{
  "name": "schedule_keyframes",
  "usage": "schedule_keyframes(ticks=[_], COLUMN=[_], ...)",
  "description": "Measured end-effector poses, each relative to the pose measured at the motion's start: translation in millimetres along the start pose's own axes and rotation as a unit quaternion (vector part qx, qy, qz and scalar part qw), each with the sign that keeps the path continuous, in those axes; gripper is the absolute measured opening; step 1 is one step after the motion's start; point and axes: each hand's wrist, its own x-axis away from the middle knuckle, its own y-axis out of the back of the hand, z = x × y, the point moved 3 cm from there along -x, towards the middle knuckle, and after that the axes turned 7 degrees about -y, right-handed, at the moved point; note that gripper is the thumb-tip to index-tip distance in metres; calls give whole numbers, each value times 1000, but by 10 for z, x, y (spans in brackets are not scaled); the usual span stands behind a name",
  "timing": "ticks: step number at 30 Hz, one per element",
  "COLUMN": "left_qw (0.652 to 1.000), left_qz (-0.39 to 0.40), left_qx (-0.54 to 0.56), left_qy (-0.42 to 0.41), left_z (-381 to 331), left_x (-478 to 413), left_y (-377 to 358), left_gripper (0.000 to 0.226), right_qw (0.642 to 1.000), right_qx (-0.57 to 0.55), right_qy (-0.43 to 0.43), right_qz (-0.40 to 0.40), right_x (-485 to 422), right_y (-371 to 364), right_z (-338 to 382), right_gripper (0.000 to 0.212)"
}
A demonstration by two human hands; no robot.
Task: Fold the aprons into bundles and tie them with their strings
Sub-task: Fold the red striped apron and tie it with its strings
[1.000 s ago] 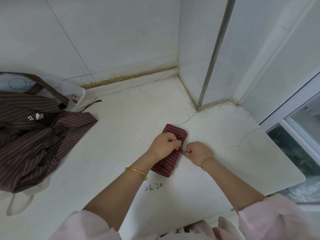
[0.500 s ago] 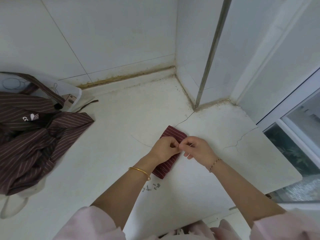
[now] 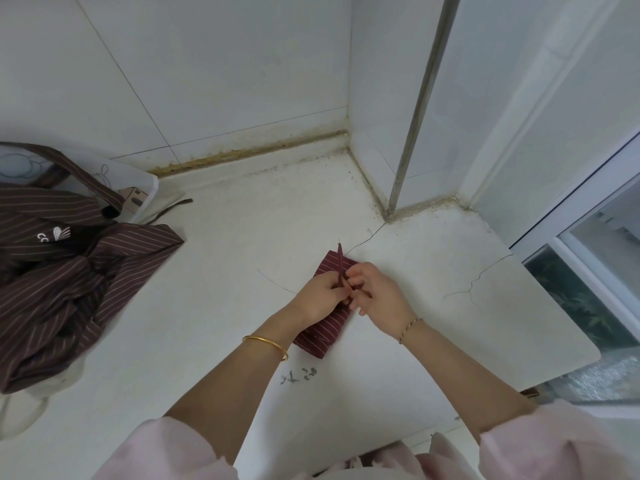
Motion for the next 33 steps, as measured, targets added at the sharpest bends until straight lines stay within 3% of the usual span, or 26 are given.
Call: schedule_keyframes(ticks=[7,18,22,26,29,33], left_qw=[998,992,993,989,971,935], left_qz=[-4,-128,-113,-102,-133,-164], left_qx=[-50,0,15,-93,-174,-275], left_qy=[-30,7,11,-46,-98,-150], left_z=[-15,44,1,-87,-146,-189], left_x=[24,-9,28,121,164,168], left_y=[17,34,22,20,1,-36], left_gripper=[19,21,11,22,24,20], right_qw=[996,998,993,994,983,982], right_qx=[80,-37,-69,24,143,161], right_qy=[18,-9,-32,-3,36,18], right_qz=[22,-48,-88,-108,-108,-102], right_x=[-73,22,13,-20,-32,-79], right_y=[22,-57,-73,-114,-147,-157], right_z=[105,-48,-55,-35,7,58], right_gripper=[29,30,27,15,18,21])
